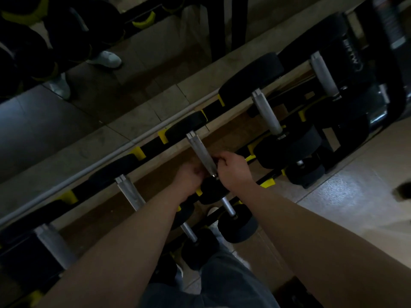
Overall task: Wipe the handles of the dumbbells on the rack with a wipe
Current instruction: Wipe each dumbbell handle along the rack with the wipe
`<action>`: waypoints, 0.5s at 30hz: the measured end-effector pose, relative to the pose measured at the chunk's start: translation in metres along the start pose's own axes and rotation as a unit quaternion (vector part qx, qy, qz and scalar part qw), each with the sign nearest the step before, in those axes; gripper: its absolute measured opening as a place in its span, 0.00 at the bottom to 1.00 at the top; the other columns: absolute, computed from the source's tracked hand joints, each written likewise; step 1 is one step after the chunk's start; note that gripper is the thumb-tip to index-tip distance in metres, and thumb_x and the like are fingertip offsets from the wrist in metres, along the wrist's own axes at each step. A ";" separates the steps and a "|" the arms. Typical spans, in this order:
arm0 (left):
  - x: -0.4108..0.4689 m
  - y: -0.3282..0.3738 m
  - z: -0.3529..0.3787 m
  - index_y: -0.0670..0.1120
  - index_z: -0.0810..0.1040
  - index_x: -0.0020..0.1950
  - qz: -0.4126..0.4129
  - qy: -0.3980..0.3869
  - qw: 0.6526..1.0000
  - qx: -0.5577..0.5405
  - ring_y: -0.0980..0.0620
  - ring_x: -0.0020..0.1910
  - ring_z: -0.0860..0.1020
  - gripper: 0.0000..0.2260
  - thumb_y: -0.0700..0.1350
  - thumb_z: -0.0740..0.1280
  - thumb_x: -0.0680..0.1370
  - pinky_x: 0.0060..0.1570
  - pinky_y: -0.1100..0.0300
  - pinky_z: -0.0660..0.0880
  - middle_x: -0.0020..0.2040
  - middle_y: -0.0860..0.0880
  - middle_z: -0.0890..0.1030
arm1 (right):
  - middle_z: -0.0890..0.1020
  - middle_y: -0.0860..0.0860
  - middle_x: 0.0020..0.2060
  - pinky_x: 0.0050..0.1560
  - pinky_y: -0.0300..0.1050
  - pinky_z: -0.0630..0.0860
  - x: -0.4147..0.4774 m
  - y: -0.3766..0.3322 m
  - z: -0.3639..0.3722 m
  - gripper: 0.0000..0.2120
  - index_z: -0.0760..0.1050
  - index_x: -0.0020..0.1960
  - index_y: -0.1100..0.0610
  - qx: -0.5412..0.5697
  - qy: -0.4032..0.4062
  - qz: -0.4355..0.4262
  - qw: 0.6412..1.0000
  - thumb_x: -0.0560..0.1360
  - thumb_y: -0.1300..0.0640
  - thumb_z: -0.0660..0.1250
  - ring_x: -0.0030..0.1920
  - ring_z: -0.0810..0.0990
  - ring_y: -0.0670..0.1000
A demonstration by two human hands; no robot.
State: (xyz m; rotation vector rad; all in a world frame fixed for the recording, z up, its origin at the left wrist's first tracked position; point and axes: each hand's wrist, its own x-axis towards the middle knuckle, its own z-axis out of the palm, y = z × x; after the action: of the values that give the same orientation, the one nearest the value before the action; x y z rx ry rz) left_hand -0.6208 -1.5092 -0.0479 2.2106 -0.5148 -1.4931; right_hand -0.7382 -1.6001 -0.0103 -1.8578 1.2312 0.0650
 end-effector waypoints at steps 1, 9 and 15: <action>0.000 0.003 -0.003 0.43 0.82 0.49 -0.011 0.005 0.999 -0.048 0.48 0.40 0.79 0.06 0.43 0.66 0.79 0.40 0.57 0.72 0.44 0.42 0.82 | 0.84 0.53 0.53 0.51 0.53 0.81 0.000 0.000 0.000 0.19 0.81 0.62 0.51 0.002 0.001 0.003 1.000 0.79 0.60 0.56 0.50 0.82 0.54; -0.006 0.021 -0.016 0.45 0.80 0.49 -0.013 0.035 0.988 -0.150 0.53 0.34 0.74 0.10 0.37 0.60 0.81 0.34 0.63 0.70 0.37 0.49 0.78 | 0.83 0.53 0.54 0.48 0.46 0.78 -0.002 0.001 0.000 0.18 0.80 0.62 0.53 0.016 0.007 0.002 1.000 0.81 0.61 0.55 0.50 0.80 0.52; -0.009 0.018 -0.016 0.44 0.78 0.42 -0.027 -0.052 0.995 -0.086 0.53 0.31 0.72 0.08 0.40 0.65 0.80 0.35 0.59 0.69 0.33 0.47 0.76 | 0.84 0.54 0.54 0.45 0.45 0.76 -0.001 0.002 -0.001 0.18 0.81 0.62 0.53 0.022 0.007 0.005 1.000 0.81 0.61 0.55 0.48 0.80 0.53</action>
State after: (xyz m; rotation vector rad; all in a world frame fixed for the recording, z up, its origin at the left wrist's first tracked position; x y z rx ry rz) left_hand -0.6102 -1.5175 -0.0255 2.0377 -0.3467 -1.6241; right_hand -0.7401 -1.6004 -0.0105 -1.8176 1.2411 0.0297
